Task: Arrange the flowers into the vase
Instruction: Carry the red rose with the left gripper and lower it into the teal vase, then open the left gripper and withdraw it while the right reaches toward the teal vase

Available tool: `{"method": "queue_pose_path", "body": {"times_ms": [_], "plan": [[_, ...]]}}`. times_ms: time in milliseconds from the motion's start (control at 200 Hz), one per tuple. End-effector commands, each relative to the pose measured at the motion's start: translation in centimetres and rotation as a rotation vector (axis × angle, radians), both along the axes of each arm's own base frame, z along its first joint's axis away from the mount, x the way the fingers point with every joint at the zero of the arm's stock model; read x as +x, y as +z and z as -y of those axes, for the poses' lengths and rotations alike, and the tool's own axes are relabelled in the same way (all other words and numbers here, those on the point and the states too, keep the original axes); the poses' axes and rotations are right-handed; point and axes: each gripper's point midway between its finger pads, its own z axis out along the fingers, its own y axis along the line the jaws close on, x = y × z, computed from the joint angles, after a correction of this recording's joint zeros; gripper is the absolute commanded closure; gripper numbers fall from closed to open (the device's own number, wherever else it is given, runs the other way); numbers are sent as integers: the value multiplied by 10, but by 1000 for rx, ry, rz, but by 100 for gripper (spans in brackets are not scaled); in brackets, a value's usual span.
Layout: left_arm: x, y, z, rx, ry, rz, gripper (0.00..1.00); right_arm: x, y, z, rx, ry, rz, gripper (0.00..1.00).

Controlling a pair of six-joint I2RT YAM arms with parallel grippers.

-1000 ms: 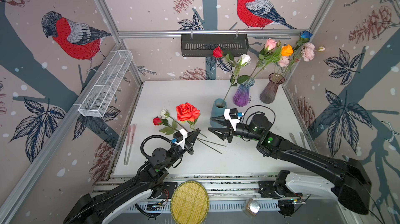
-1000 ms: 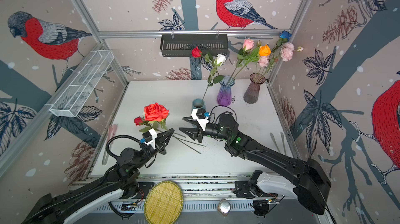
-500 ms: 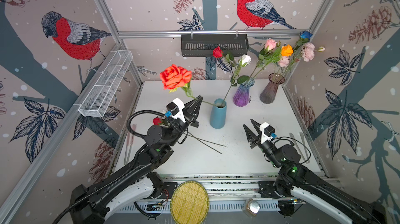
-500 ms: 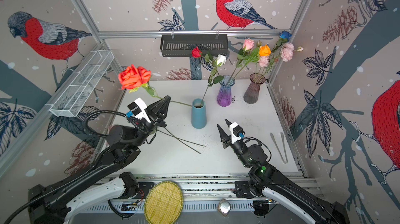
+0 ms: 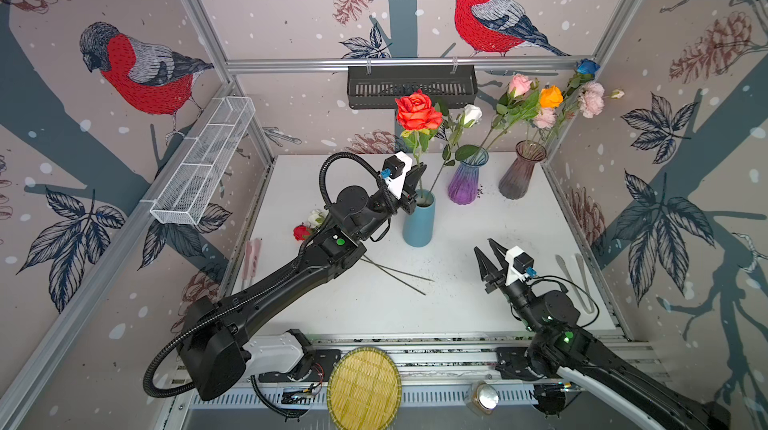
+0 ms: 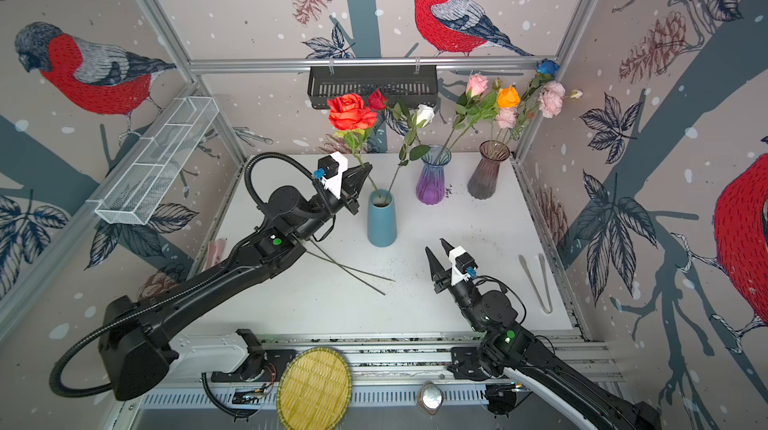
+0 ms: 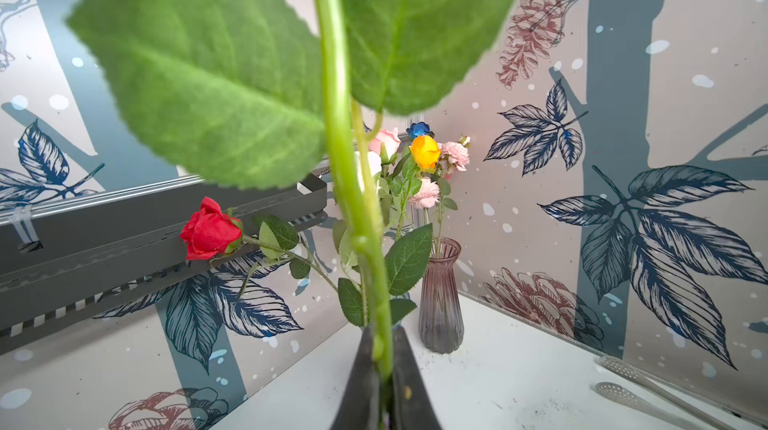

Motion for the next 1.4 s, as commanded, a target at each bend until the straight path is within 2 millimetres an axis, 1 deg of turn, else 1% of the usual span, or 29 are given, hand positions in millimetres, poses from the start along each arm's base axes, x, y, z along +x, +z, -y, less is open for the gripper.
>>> {"method": "queue_pose_path", "body": {"times_ms": [0,115,255,280,340,365,415,455,495,565,705,811,851,881,896,906,926,1016,1086,1121,1141,1156,1161,1196,1206,1221,1311,1396], "plan": [[11,-12,7,3,-32,-87,100,1,4,3,33,-12,0,54],[27,-28,12,5,-43,-173,100,1,2,4,32,-13,-2,53],[42,-45,21,12,-74,-277,99,2,-2,4,31,-22,-7,53],[45,-49,23,19,-75,-297,88,2,-2,5,31,-25,-7,52],[51,-58,26,37,-72,-341,51,3,-4,6,32,-30,-8,52],[53,-61,26,41,-66,-353,40,3,-4,6,32,-33,-9,52],[54,-64,25,42,-57,-361,25,4,-5,6,30,-35,-10,52],[54,-67,22,37,-45,-362,17,4,-7,7,29,-38,-11,52],[52,-67,18,27,-32,-357,12,5,-8,8,31,-43,-13,51],[50,-65,10,15,-10,-347,9,6,-10,7,28,-43,-15,51],[45,-62,-2,12,21,-334,9,9,-16,6,18,-46,-29,51],[40,-65,-15,2,50,-327,8,11,-20,3,3,-39,-41,50],[37,-68,-19,-3,60,-327,6,12,-22,2,-4,-37,-46,50],[35,-70,-23,-9,69,-326,2,12,-24,2,-6,-38,-49,50],[34,-69,-25,-17,73,-322,2,13,-24,2,-6,-37,-51,50],[33,-75,-26,-12,76,-329,2,13,-25,2,-7,-38,-53,50],[32,-80,-29,-12,83,-335,2,14,-26,2,-10,-40,-55,50],[24,-98,-41,-25,107,-350,2,15,-33,-2,-21,-26,-67,50],[13,-112,-53,-83,113,-351,2,16,-40,-8,-31,5,-78,50],[6,-117,-58,-114,105,-340,2,16,-45,-14,-47,40,-85,50],[3,-126,-61,-122,105,-344,2,15,-46,-19,-56,68,-89,50],[0,-129,-64,-130,104,-343,2,15,-49,-23,-69,87,-98,50],[-1,-128,-65,-137,104,-336,2,14,-50,-25,-73,94,-100,50],[-6,-139,-71,-147,111,-337,2,13,-55,-35,-103,141,-119,50],[-7,-139,-72,-153,114,-332,2,13,-57,-38,-112,153,-124,50],[-8,-144,-75,-154,121,-333,2,13,-60,-43,-126,172,-134,50],[-16,-175,-95,-132,191,-337,3,7,-77,-75,-206,319,-206,50],[-21,-203,-116,-119,270,-334,4,-3,-90,-111,-283,481,-284,50]]}}
